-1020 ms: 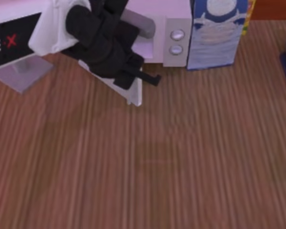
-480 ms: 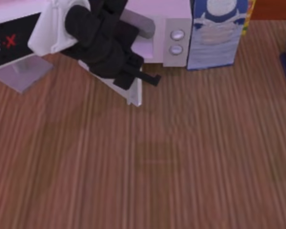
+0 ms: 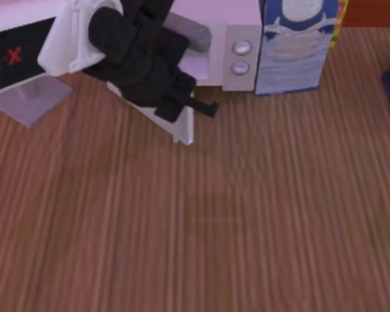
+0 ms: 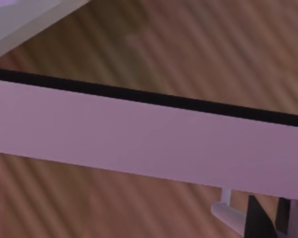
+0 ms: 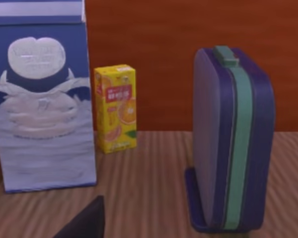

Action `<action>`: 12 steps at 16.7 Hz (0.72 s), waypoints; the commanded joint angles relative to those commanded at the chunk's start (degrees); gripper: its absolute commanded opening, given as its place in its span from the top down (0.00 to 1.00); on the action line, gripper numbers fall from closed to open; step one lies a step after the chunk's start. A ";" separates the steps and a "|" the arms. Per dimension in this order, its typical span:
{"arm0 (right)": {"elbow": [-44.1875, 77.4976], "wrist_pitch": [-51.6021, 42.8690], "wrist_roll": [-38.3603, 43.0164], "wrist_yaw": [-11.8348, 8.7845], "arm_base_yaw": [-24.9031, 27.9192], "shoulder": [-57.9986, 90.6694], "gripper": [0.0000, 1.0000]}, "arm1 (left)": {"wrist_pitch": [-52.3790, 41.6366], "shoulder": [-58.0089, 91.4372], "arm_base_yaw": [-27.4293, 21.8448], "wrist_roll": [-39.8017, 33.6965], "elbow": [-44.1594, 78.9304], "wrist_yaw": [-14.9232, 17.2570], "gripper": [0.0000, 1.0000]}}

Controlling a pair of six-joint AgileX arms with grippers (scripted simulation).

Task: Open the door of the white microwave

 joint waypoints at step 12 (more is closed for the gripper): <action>0.00 0.00 0.00 0.00 0.00 0.00 0.00 | 0.07 -3.44 2.96 8.39 -4.18 4.83 1.00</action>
